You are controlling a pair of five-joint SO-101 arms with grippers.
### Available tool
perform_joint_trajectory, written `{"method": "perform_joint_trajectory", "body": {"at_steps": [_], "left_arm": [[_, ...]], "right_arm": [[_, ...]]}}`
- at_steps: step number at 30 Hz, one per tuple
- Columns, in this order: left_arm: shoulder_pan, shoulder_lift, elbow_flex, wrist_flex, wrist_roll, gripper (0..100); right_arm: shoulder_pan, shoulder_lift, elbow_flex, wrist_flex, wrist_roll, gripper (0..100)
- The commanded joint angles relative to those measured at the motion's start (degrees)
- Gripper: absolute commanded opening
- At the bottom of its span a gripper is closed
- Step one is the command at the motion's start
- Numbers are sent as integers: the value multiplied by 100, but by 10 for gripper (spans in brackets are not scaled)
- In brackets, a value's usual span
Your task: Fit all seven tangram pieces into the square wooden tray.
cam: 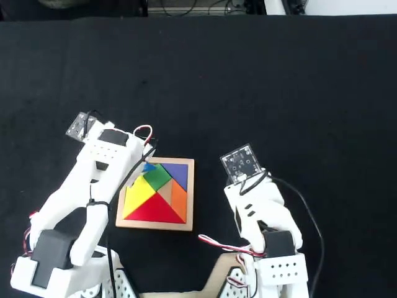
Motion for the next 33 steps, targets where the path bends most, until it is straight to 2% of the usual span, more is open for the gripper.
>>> {"method": "perform_joint_trajectory", "body": {"at_steps": [1,4,7,26,29,33], "left_arm": [[295,-141,-31,-9,-167,416],[426,-141,-22,-9,-158,541],[418,-141,-22,-9,-158,596],[338,-211,224,9,-185,605],[92,-360,-242,475,-202,605],[-470,-905,-1103,1925,-712,605]], "right_arm": [[26,-110,-22,9,35,74],[26,-110,-22,9,35,74],[26,-110,-22,9,35,74],[26,-110,-22,18,35,74],[26,-110,-22,18,35,74],[26,-110,-22,18,35,74]]}}
